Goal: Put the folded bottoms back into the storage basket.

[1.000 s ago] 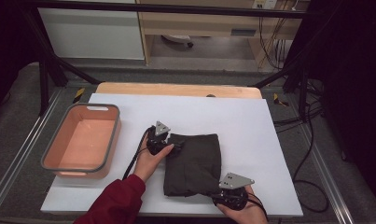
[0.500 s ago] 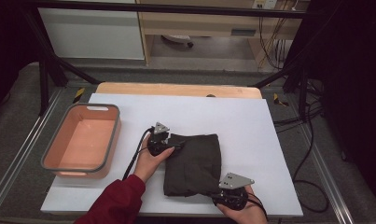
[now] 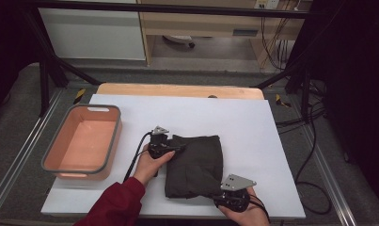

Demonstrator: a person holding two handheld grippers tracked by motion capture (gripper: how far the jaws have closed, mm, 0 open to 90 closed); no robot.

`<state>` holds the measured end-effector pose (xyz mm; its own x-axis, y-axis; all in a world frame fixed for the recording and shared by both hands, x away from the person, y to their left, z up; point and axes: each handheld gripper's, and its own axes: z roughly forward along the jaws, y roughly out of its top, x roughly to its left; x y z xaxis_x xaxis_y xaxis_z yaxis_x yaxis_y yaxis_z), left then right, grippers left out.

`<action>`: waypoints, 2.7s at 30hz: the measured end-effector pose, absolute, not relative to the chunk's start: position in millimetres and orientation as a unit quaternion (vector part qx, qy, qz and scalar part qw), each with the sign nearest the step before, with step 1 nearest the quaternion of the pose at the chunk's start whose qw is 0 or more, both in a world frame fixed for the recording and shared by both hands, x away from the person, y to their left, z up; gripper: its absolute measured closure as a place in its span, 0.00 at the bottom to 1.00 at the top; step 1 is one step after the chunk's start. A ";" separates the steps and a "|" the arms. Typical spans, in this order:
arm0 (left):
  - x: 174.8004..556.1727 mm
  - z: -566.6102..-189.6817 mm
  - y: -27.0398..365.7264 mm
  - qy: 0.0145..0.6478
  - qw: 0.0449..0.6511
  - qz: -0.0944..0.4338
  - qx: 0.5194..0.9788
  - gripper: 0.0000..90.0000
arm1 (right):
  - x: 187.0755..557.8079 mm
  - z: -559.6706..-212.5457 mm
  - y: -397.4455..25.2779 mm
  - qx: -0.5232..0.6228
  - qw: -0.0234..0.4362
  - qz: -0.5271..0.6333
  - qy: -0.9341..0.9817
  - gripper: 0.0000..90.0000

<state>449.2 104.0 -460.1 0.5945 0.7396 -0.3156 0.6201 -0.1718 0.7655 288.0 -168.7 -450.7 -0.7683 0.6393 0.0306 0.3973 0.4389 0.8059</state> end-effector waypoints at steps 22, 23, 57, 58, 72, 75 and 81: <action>441.6 -429.4 105.1 0.434 0.498 0.126 0.740 0.89 | 293.4 -443.1 -159.2 0.306 0.145 0.443 0.830 0.74; 441.2 -426.2 105.3 0.433 0.500 0.132 0.738 0.89 | 293.4 -443.1 -159.2 0.306 0.145 0.443 0.830 0.74; 440.0 -341.0 105.4 0.393 0.525 0.177 0.733 0.89 | 303.1 -419.0 -137.7 0.301 0.155 0.497 0.799 0.74; 440.5 -339.1 108.6 0.392 0.525 0.180 0.734 0.89 | 304.3 -417.6 -135.1 0.301 0.154 0.497 0.799 0.74; 445.5 -323.0 147.7 0.407 0.530 0.191 0.719 0.89 | 319.5 -399.6 -96.6 0.287 0.149 0.495 0.806 0.74; 447.2 -320.4 155.8 0.411 0.528 0.192 0.718 0.89 | 322.4 -397.4 -88.9 0.283 0.147 0.496 0.807 0.74; 449.9 -313.3 173.3 0.417 0.522 0.204 0.715 0.89 | 331.6 -390.5 -73.0 0.275 0.138 0.498 0.811 0.74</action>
<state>449.9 173.3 -313.3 0.5685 0.8100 -0.1438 0.3840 -0.1066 0.9172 331.6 -73.0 -390.5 -0.8108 0.5832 0.0494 0.3078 0.3532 0.8834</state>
